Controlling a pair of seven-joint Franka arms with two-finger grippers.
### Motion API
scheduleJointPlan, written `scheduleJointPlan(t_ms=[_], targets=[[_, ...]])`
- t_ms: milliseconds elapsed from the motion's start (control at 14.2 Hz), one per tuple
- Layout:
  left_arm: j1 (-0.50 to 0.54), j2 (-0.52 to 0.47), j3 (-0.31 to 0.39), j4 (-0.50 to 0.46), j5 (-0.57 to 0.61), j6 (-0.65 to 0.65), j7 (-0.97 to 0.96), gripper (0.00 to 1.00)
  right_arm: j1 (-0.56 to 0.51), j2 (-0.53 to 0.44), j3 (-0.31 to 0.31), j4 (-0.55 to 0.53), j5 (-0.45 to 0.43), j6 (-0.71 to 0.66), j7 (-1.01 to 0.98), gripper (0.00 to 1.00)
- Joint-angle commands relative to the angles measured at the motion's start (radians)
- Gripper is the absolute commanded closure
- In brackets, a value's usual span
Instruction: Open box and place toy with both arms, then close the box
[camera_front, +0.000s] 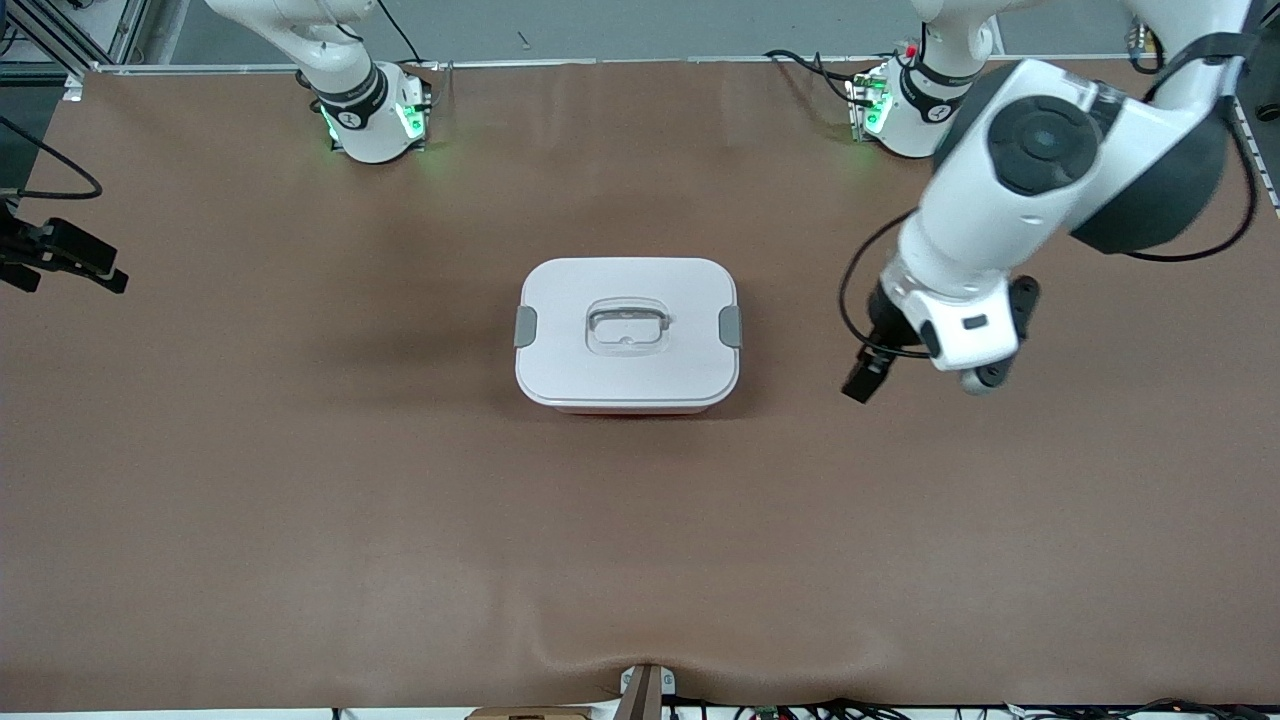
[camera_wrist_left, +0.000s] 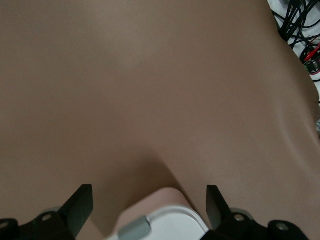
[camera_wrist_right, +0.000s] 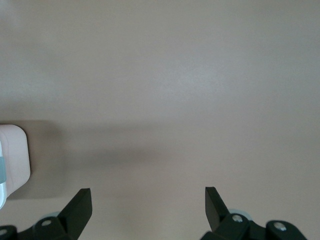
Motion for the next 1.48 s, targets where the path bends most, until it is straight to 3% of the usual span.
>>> scheduleJointPlan(t_ms=[0, 563, 775, 1127, 1408], targets=[[0.066, -0.005, -0.013, 0.027, -0.019, -0.054, 0.191, 0.00, 0.002, 0.010, 0.002, 0.022, -0.006, -0.018, 0.003, 0.00], [0.232, -0.006, -0.021, 0.076, -0.031, -0.174, 0.716, 0.00, 0.000, 0.010, 0.004, 0.025, -0.003, -0.016, 0.000, 0.00], [0.246, -0.064, 0.004, 0.075, -0.042, -0.197, 0.877, 0.00, 0.002, 0.010, 0.004, 0.025, -0.003, -0.016, 0.001, 0.00], [0.166, -0.169, 0.237, 0.058, -0.197, -0.203, 1.122, 0.00, 0.003, 0.007, 0.004, 0.024, -0.002, -0.019, -0.002, 0.00], [-0.060, -0.235, 0.523, 0.043, -0.235, -0.240, 1.250, 0.00, 0.002, 0.008, 0.004, 0.024, -0.002, -0.048, 0.000, 0.00]])
